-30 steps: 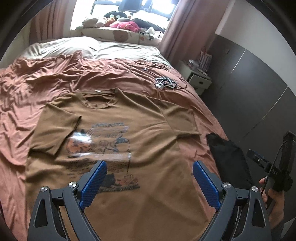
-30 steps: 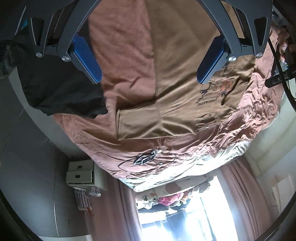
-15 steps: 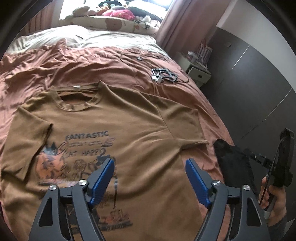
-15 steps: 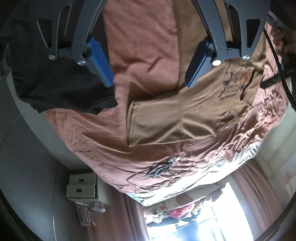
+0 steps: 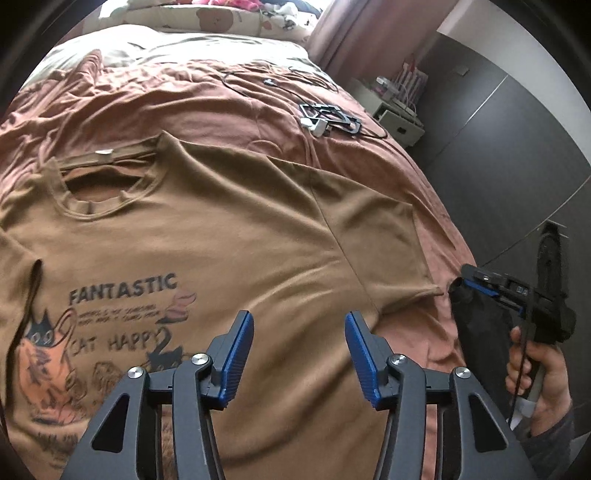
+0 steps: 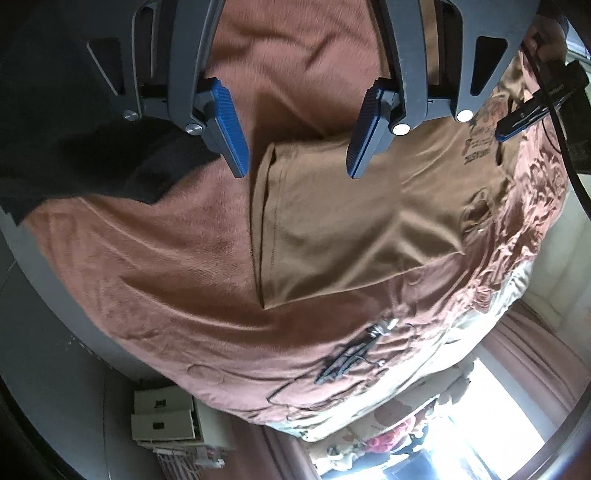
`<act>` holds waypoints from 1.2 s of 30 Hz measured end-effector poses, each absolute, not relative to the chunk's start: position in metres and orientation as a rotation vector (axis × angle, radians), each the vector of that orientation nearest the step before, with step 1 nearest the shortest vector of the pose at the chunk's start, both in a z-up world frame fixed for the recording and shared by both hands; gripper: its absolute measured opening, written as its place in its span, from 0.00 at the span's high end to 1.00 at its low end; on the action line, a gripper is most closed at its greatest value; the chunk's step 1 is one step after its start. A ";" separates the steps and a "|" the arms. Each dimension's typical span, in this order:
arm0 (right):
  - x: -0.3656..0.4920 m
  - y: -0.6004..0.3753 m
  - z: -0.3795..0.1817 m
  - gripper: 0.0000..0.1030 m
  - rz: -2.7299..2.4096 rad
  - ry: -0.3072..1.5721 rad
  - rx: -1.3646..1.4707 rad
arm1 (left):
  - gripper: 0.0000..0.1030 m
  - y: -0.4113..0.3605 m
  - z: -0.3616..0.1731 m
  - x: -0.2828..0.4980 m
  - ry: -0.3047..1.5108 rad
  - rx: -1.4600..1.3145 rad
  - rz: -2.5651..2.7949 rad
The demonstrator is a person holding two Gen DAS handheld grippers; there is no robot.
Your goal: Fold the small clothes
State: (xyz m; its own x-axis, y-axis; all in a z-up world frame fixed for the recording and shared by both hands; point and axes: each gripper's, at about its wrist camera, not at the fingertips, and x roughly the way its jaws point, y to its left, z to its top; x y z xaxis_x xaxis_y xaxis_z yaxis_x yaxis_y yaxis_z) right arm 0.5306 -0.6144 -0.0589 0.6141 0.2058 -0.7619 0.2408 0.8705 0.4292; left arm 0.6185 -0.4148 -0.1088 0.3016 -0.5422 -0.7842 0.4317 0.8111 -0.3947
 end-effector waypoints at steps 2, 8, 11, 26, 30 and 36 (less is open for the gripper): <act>0.544 -0.616 -0.068 0.48 -0.026 0.942 0.538 | 0.55 -0.423 -0.116 0.626 1.101 -0.118 -0.657; 0.575 -0.622 -0.092 0.48 -0.032 0.988 0.551 | 0.63 -0.440 -0.126 0.644 1.106 -0.105 -0.668; 0.582 -0.626 -0.101 0.49 -0.036 1.002 0.555 | 0.70 -0.448 -0.134 0.654 1.127 -0.114 -0.679; 0.598 -0.636 -0.110 0.97 0.007 0.970 0.598 | 0.73 -0.466 -0.166 0.666 1.195 -0.166 -0.686; 0.588 -0.631 -0.078 0.97 0.018 0.902 0.552 | 0.81 -0.471 -0.166 0.664 1.214 -0.211 -0.703; 0.573 -0.614 -0.041 0.97 0.083 0.827 0.512 | 0.89 -0.489 -0.174 0.663 1.254 -0.241 -0.727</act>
